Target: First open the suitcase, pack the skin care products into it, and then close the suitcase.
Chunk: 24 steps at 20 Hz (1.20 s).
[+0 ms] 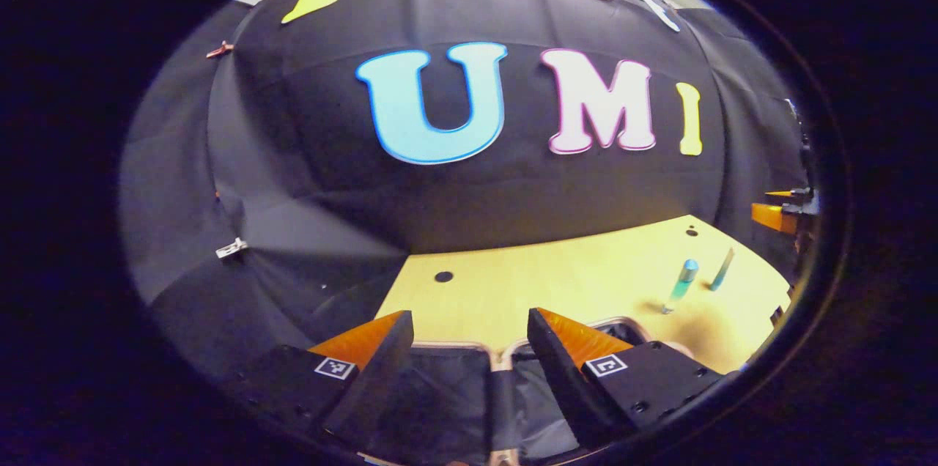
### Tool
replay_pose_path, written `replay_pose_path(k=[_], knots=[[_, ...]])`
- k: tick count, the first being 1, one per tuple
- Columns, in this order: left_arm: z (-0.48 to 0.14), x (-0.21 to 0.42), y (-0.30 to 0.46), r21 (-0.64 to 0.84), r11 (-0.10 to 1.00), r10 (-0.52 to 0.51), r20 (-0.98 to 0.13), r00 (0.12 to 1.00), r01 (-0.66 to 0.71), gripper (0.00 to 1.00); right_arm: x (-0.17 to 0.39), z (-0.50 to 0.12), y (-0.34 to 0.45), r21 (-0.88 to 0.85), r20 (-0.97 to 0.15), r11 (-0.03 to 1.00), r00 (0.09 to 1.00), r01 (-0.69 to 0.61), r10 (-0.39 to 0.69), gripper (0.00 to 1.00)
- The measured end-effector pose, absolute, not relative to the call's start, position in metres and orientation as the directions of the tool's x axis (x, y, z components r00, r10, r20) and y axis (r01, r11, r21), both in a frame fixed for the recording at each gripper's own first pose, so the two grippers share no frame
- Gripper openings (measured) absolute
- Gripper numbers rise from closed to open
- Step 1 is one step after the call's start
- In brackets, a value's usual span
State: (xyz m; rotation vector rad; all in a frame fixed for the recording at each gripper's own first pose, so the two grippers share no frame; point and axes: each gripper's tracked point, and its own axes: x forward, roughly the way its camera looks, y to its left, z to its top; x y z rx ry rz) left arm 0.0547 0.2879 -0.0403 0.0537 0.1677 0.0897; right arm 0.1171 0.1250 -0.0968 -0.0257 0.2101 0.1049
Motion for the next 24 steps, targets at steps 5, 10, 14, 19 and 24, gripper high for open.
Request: replay_pose_path(k=[5, 10, 14, 19, 24], knots=[[-0.060, 0.078, 0.127, 0.078, 0.991, -0.089, -0.233, 0.968, 0.110, 0.98, 0.118, -0.110, 0.110, -0.005, -0.223, 0.990, 0.965, -0.140, 0.136, 0.97], [-0.118, 0.151, -0.040, 0.113, 0.946, -0.257, -0.318, 0.913, 0.305, 0.98, 0.132, -0.170, 0.092, 0.030, -0.350, 0.974, 0.911, -0.224, 0.220, 0.97], [-0.151, 0.196, -0.064, 0.069, 0.969, -0.194, -0.382, 0.904, 0.237, 0.98, 0.157, -0.198, 0.076, -0.010, -0.358, 0.962, 0.900, -0.271, 0.250, 0.97], [-0.192, 0.245, -0.074, 0.002, 0.985, -0.153, -0.434, 0.888, 0.171, 0.98, 0.176, -0.231, 0.078, -0.002, -0.395, 0.949, 0.872, -0.315, 0.289, 0.98], [-0.215, 0.256, -0.080, -0.087, 0.983, -0.184, -0.461, 0.868, 0.163, 0.89, 0.194, -0.257, 0.070, 0.011, -0.441, 0.951, 0.852, -0.308, 0.281, 0.98]])
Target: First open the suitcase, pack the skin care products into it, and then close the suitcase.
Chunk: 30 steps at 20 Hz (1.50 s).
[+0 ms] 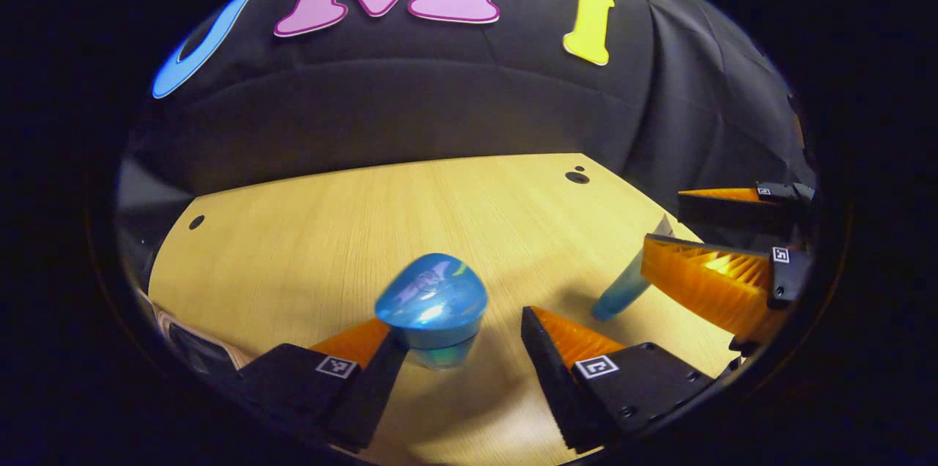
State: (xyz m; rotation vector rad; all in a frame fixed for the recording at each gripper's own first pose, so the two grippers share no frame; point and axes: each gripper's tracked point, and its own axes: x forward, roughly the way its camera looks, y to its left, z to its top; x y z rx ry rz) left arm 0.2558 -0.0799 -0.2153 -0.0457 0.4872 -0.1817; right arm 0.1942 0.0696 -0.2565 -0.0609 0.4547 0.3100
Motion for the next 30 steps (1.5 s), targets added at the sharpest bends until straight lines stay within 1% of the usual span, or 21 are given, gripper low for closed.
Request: replay_pose_path(k=[1, 4, 5, 8, 9, 11, 13, 14, 15, 16, 17, 18, 19, 21, 23, 24, 25, 26, 27, 28, 30], knots=[[-0.220, 0.263, -0.081, -0.078, 0.985, -0.175, -0.462, 0.869, 0.157, 0.51, 0.196, -0.264, 0.066, 0.011, -0.454, 0.954, 0.849, -0.299, 0.271, 0.98], [-0.221, 0.263, -0.083, -0.030, 0.986, -0.159, -0.474, 0.866, 0.165, 0.50, 0.201, -0.302, 0.060, 0.049, -0.530, 0.962, 0.810, -0.268, 0.253, 0.98], [-0.222, 0.261, -0.083, -0.033, 0.986, -0.156, -0.487, 0.859, 0.161, 0.47, 0.203, -0.311, 0.059, 0.058, -0.546, 0.965, 0.801, -0.257, 0.246, 0.98], [-0.224, 0.262, -0.083, -0.024, 0.988, -0.142, -0.495, 0.857, 0.149, 0.49, 0.204, -0.336, 0.063, 0.121, -0.603, 0.963, 0.752, -0.241, 0.264, 0.95], [-0.224, 0.263, -0.083, -0.020, 0.989, -0.137, -0.498, 0.856, 0.147, 0.53, 0.204, -0.342, 0.064, 0.128, -0.615, 0.964, 0.744, -0.233, 0.261, 0.83], [-0.224, 0.264, -0.083, -0.019, 0.989, -0.135, -0.497, 0.857, 0.146, 0.49, 0.210, -0.349, 0.058, 0.090, -0.630, 0.974, 0.745, -0.210, 0.219, 0.45], [-0.225, 0.263, -0.082, -0.022, 0.989, -0.138, -0.506, 0.852, 0.147, 0.48, 0.211, -0.347, 0.055, 0.076, -0.624, 0.978, 0.755, -0.196, 0.200, 0.40], [-0.226, 0.264, -0.082, -0.024, 0.989, -0.139, -0.512, 0.848, 0.148, 0.48, 0.210, -0.347, 0.055, 0.078, -0.626, 0.978, 0.754, -0.192, 0.198, 0.29], [-0.225, 0.264, -0.082, -0.033, 0.989, -0.139, -0.515, 0.846, 0.142, 0.48, 0.208, -0.345, 0.056, 0.084, -0.632, 0.979, 0.750, -0.187, 0.198, 0.35], [-0.222, 0.264, -0.081, -0.049, 0.988, -0.148, -0.506, 0.849, 0.144, 0.48, 0.206, -0.341, 0.057, 0.089, -0.631, 0.978, 0.749, -0.189, 0.202, 0.31], [-0.215, 0.264, -0.080, -0.072, 0.986, -0.165, -0.489, 0.857, 0.150, 0.48, 0.205, -0.333, 0.057, 0.088, -0.621, 0.978, 0.758, -0.187, 0.201, 0.31], [-0.217, 0.261, -0.078, -0.098, 0.985, -0.173, -0.516, 0.839, 0.143, 0.48, 0.203, -0.323, 0.059, 0.089, -0.606, 0.977, 0.767, -0.195, 0.208, 0.22], [-0.212, 0.257, -0.073, -0.118, 0.984, -0.174, -0.527, 0.832, 0.132, 0.45, 0.200, -0.311, 0.060, 0.084, -0.592, 0.976, 0.778, -0.199, 0.209, 0.28], [-0.189, 0.242, -0.053, -0.161, 0.981, -0.177, -0.511, 0.841, 0.109, 0.46, 0.187, -0.284, 0.068, 0.102, -0.560, 0.970, 0.793, -0.221, 0.240, 0.24], [-0.156, 0.218, -0.032, -0.184, 0.977, -0.190, -0.491, 0.850, 0.112, 0.46, 0.177, -0.258, 0.081, 0.121, -0.531, 0.960, 0.801, -0.253, 0.278, 0.24], [-0.142, 0.205, -0.019, -0.180, 0.977, -0.191, -0.494, 0.848, 0.115, 0.46, 0.171, -0.246, 0.091, 0.132, -0.519, 0.954, 0.801, -0.270, 0.299, 0.19], [-0.131, 0.188, -0.002, -0.168, 0.979, -0.185, -0.499, 0.847, 0.115, 0.46, 0.163, -0.236, 0.103, 0.145, -0.508, 0.946, 0.799, -0.289, 0.322, 0.18], [-0.121, 0.171, 0.018, -0.151, 0.982, -0.173, -0.514, 0.840, 0.110, 0.46, 0.155, -0.227, 0.116, 0.165, -0.501, 0.937, 0.792, -0.306, 0.348, 0.18], [-0.113, 0.154, 0.042, -0.143, 0.985, -0.159, -0.532, 0.832, 0.097, 0.46, 0.146, -0.218, 0.132, 0.197, -0.492, 0.925, 0.783, -0.326, 0.381, 0.24], [-0.111, 0.137, 0.065, -0.142, 0.987, -0.139, -0.561, 0.816, 0.071, 0.44, 0.135, -0.213, 0.152, 0.223, -0.485, 0.909, 0.769, -0.352, 0.417, 0.24], [-0.125, 0.098, 0.120, -0.140, 0.990, -0.079, -0.659, 0.748, -0.020, 0.46, 0.116, -0.203, 0.186, 0.242, -0.470, 0.884, 0.748, -0.401, 0.468, 0.24]])
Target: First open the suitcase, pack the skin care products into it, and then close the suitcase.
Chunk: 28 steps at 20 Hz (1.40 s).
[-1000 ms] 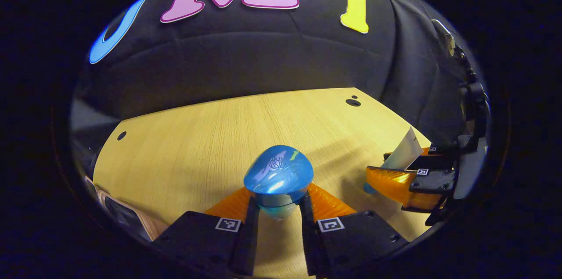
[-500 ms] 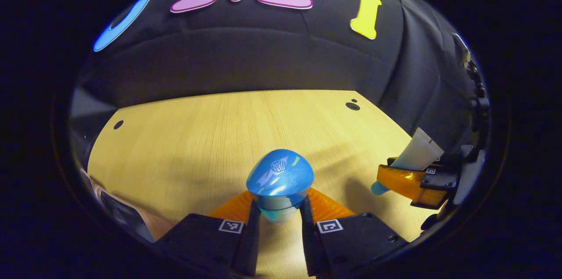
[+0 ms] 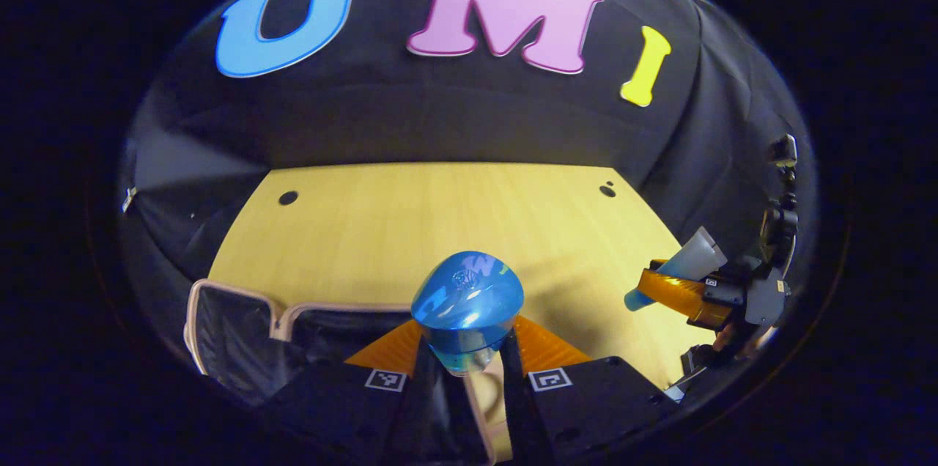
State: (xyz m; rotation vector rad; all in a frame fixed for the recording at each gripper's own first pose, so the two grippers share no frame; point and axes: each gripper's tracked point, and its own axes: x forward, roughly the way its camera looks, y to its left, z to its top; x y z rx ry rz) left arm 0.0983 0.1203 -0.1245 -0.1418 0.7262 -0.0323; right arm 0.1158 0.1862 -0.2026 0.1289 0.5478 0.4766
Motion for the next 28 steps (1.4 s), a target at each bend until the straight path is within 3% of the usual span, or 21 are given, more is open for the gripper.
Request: replay_pose_path(k=[3, 7, 12, 14, 15, 16, 17, 19, 20, 23, 25, 26, 28], knots=[[-0.168, 0.048, 0.178, -0.140, 0.983, -0.043, -0.808, 0.588, -0.121, 0.46, 0.095, -0.198, 0.228, 0.247, -0.457, 0.857, 0.725, -0.452, 0.515, 0.24], [-0.230, -0.003, 0.188, -0.116, 0.988, -0.072, -0.928, 0.365, -0.101, 0.48, 0.081, -0.191, 0.264, 0.259, -0.448, 0.832, 0.702, -0.491, 0.554, 0.24], [-0.253, -0.007, 0.184, -0.139, 0.987, -0.117, -0.963, 0.244, -0.078, 0.46, 0.067, -0.180, 0.276, 0.233, -0.446, 0.839, 0.712, -0.492, 0.542, 0.20], [-0.265, -0.007, 0.186, -0.115, 0.990, -0.093, -0.969, 0.230, -0.083, 0.46, 0.059, -0.181, 0.275, 0.204, -0.461, 0.849, 0.718, -0.487, 0.522, 0.17], [-0.273, -0.007, 0.185, -0.095, 0.991, -0.072, -0.974, 0.216, -0.098, 0.46, 0.057, -0.183, 0.275, 0.190, -0.469, 0.854, 0.720, -0.484, 0.512, 0.24], [-0.280, -0.005, 0.188, -0.075, 0.991, -0.049, -0.976, 0.212, -0.114, 0.48, 0.053, -0.184, 0.275, 0.179, -0.473, 0.858, 0.722, -0.482, 0.504, 0.24], [-0.287, -0.003, 0.191, -0.064, 0.991, -0.038, -0.977, 0.211, -0.118, 0.46, 0.049, -0.186, 0.277, 0.176, -0.479, 0.859, 0.720, -0.481, 0.502, 0.17], [-0.302, -0.006, 0.196, -0.041, 0.991, -0.016, -0.981, 0.193, -0.128, 0.48, 0.042, -0.188, 0.281, 0.174, -0.485, 0.862, 0.720, -0.477, 0.496, 0.31], [-0.304, -0.007, 0.194, -0.046, 0.989, -0.020, -0.984, 0.179, -0.144, 0.48, 0.039, -0.190, 0.283, 0.171, -0.487, 0.863, 0.721, -0.474, 0.493, 0.24], [-0.298, 0.003, 0.197, -0.040, 0.992, -0.012, -0.975, 0.221, -0.123, 0.50, 0.033, -0.196, 0.291, 0.162, -0.504, 0.866, 0.715, -0.473, 0.485, 0.24], [-0.285, 0.002, 0.188, -0.065, 0.992, -0.035, -0.968, 0.250, -0.112, 0.61, 0.024, -0.201, 0.304, 0.180, -0.523, 0.856, 0.690, -0.484, 0.500, 0.24], [-0.272, 0.007, 0.188, -0.061, 0.994, -0.030, -0.953, 0.301, -0.093, 0.79, 0.020, -0.203, 0.312, 0.190, -0.537, 0.848, 0.671, -0.494, 0.511, 0.24], [-0.233, 0.019, 0.186, -0.089, 0.995, -0.060, -0.888, 0.456, -0.042, 0.99, 0.013, -0.208, 0.330, 0.226, -0.563, 0.827, 0.625, -0.514, 0.542, 0.24]])
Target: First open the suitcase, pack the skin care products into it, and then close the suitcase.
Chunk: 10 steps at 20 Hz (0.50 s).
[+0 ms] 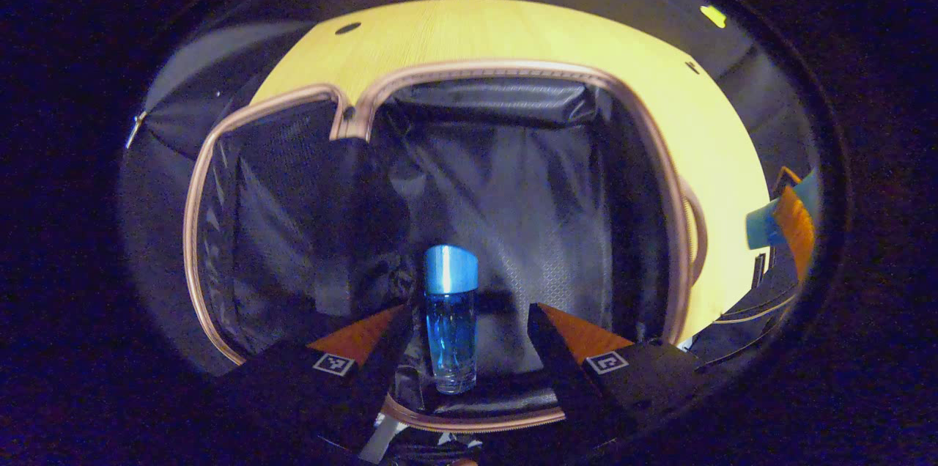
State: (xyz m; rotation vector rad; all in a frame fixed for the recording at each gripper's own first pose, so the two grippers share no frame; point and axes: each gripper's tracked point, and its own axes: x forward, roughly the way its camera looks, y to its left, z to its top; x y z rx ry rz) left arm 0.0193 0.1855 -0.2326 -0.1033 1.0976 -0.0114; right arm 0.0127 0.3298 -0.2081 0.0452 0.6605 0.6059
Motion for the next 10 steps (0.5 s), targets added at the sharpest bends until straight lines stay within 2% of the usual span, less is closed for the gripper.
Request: replay_pose_path(k=[2, 5, 8, 9, 10], knots=[[-0.187, 0.031, 0.186, -0.169, 0.986, -0.135, -0.801, 0.583, -0.005, 0.98, 0.008, -0.215, 0.347, 0.256, -0.597, 0.813, 0.576, -0.523, 0.558, 0.24], [-0.151, 0.021, 0.229, -0.275, 0.959, -0.155, -0.722, 0.675, -0.074, 0.97, -0.010, -0.231, 0.384, 0.372, -0.676, 0.782, 0.432, -0.500, 0.597, 0.24], [-0.143, -0.007, 0.298, -0.296, 0.932, -0.069, -0.708, 0.703, -0.207, 0.96, -0.040, -0.258, 0.416, 0.439, -0.760, 0.785, 0.286, -0.438, 0.584, 0.24], [-0.144, -0.018, 0.320, -0.293, 0.921, -0.031, -0.711, 0.702, -0.256, 0.95, -0.048, -0.268, 0.424, 0.440, -0.788, 0.793, 0.242, -0.420, 0.566, 0.21], [-0.152, -0.027, 0.342, -0.290, 0.909, 0.000, -0.716, 0.698, -0.298, 0.96, -0.054, -0.278, 0.433, 0.442, -0.810, 0.800, 0.202, -0.405, 0.550, 0.24]])
